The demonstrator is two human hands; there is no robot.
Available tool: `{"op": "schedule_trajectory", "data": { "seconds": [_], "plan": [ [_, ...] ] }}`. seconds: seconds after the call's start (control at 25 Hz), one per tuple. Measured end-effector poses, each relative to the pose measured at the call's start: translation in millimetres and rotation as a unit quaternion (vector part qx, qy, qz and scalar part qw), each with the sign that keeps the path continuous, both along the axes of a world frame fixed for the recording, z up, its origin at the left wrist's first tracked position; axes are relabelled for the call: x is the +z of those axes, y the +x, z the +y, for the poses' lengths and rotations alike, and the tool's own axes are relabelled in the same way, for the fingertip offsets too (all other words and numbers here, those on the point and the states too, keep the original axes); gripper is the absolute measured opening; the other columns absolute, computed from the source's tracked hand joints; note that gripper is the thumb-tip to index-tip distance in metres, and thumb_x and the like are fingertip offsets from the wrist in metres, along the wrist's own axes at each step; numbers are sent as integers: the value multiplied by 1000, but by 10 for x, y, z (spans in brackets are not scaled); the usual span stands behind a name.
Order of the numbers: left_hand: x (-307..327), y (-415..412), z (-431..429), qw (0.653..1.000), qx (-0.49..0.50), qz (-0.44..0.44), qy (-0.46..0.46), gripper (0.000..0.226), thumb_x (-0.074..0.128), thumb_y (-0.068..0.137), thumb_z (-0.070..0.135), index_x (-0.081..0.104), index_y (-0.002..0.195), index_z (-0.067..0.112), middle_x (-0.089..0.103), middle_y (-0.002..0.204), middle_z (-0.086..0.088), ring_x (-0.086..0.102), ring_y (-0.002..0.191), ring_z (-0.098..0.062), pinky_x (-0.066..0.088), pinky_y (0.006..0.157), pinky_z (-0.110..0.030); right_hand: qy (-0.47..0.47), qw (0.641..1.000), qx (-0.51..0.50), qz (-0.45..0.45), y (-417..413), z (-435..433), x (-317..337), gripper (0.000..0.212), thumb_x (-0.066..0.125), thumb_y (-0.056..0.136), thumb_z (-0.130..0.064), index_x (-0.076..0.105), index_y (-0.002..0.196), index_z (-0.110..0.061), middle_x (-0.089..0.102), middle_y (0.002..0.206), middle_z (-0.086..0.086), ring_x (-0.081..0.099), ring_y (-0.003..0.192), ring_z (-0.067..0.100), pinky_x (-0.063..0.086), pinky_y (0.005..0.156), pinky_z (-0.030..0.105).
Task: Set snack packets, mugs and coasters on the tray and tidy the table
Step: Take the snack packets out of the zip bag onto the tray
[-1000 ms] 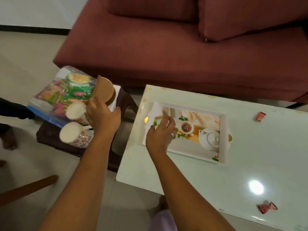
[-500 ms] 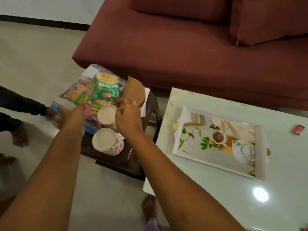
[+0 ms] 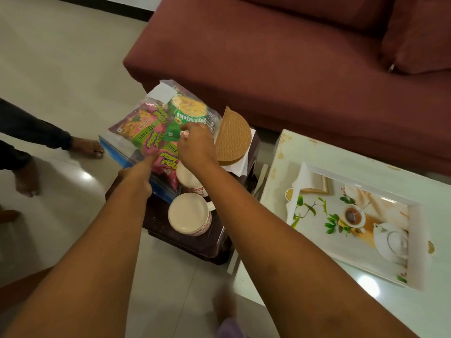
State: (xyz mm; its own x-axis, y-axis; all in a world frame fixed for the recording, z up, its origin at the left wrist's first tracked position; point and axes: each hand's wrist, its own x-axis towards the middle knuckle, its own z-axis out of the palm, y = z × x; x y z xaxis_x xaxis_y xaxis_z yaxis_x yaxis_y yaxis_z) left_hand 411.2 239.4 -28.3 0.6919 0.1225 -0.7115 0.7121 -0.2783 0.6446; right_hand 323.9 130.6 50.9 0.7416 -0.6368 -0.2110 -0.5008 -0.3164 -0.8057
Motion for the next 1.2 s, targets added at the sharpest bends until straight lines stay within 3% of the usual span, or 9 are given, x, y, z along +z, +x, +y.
{"op": "schedule_trajectory", "data": {
  "seconds": [0.12,0.24,0.32,0.48,0.64,0.8,1.0,1.12,1.2],
  "plan": [
    [-82,47,-50,997,-56,12,-45,76,74,75,39,44,136,6,49,141,-14,46,129,-28,39,109,-41,1,998,37,43,8,54,-147,40,48,89,-5,50,128,-1,48,135,18,44,126,31,35,104,37],
    [-101,82,-62,997,23,-52,-52,49,66,86,22,51,129,4,58,129,-13,59,109,-23,50,93,-34,-19,997,51,53,45,36,-210,41,50,89,-8,49,128,-1,49,135,18,45,125,31,36,103,36],
    [34,102,-119,985,79,-108,-106,39,59,91,20,51,127,8,60,123,-13,59,101,-23,50,94,-38,-18,996,61,57,57,12,-213,41,49,87,-9,50,127,-2,50,133,18,47,122,34,38,101,38],
    [544,211,-324,956,77,-153,-239,33,45,98,27,49,129,14,59,120,-10,58,116,-30,48,100,-47,-32,991,101,76,72,-22,-211,52,50,87,-15,37,137,-9,46,137,16,44,125,37,40,102,47],
    [1055,202,-492,919,23,-199,-340,20,43,99,22,54,116,17,64,106,-6,63,103,-25,54,91,-44,-13,997,73,16,44,-105,-134,83,57,86,-13,6,150,-21,34,149,11,41,129,35,41,101,52],
    [1649,52,-733,892,-80,-255,-366,18,42,99,21,58,107,21,67,102,-1,65,107,-24,53,92,-51,58,993,-4,-106,39,-198,142,93,69,81,-15,6,150,-23,39,145,13,45,128,31,45,99,50],
    [2380,-512,-1202,863,-271,-311,-293,14,46,97,23,60,97,26,69,89,12,68,92,-6,56,87,-32,-21,981,-113,-154,-389,-480,475,73,64,86,-16,22,146,-21,59,122,8,59,104,23,51,88,30],
    [2558,-1042,-1453,838,-349,-346,-236,17,50,95,29,59,81,33,67,76,19,66,75,7,57,69,-18,61,955,-164,-239,-1032,-687,536,61,57,90,-5,31,143,-18,54,107,-14,55,93,-8,48,80,7],
    [2497,-1444,-1634,827,-377,-330,-254,21,53,93,29,59,74,30,67,63,19,65,63,6,55,55,-16,105,939,-206,-256,-1565,-828,465,52,54,89,0,38,138,-9,53,102,-15,53,84,-23,42,70,-1]
  ]
}}
